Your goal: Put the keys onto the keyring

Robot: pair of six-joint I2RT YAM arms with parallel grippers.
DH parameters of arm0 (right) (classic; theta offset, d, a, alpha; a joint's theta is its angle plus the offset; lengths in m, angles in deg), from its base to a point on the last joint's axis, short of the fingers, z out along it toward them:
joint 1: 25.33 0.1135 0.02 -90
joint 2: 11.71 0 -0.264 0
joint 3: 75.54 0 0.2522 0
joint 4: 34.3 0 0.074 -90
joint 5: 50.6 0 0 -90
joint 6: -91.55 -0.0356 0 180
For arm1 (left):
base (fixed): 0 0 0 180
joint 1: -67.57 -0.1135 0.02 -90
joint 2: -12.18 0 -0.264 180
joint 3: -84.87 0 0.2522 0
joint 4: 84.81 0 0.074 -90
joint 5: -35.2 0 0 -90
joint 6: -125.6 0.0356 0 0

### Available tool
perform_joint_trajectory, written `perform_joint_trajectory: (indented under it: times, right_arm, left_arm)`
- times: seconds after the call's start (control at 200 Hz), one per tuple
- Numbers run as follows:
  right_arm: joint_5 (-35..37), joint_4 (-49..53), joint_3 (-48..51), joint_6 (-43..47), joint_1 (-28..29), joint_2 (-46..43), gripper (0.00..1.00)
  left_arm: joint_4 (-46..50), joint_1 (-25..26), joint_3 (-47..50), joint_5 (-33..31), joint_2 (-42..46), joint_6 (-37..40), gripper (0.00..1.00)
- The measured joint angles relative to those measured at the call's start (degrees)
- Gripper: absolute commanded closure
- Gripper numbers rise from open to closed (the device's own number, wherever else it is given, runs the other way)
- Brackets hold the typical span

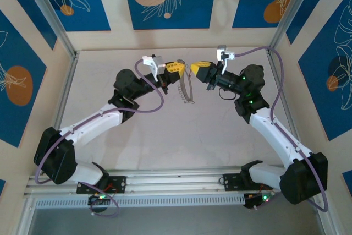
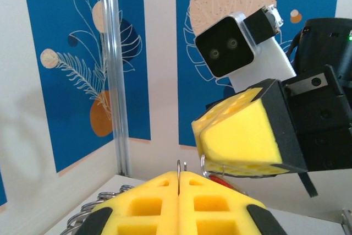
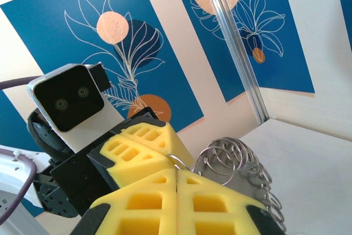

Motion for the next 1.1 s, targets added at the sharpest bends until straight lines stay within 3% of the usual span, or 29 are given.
perform_joint_trajectory:
  times: [1.1]
  right_arm:
    - [1.88,-0.39,-0.31,2.54,1.84,0.11,1.0]
  left_arm:
    - [-0.37,0.44,0.0,1.27,0.0,-2.01,1.0]
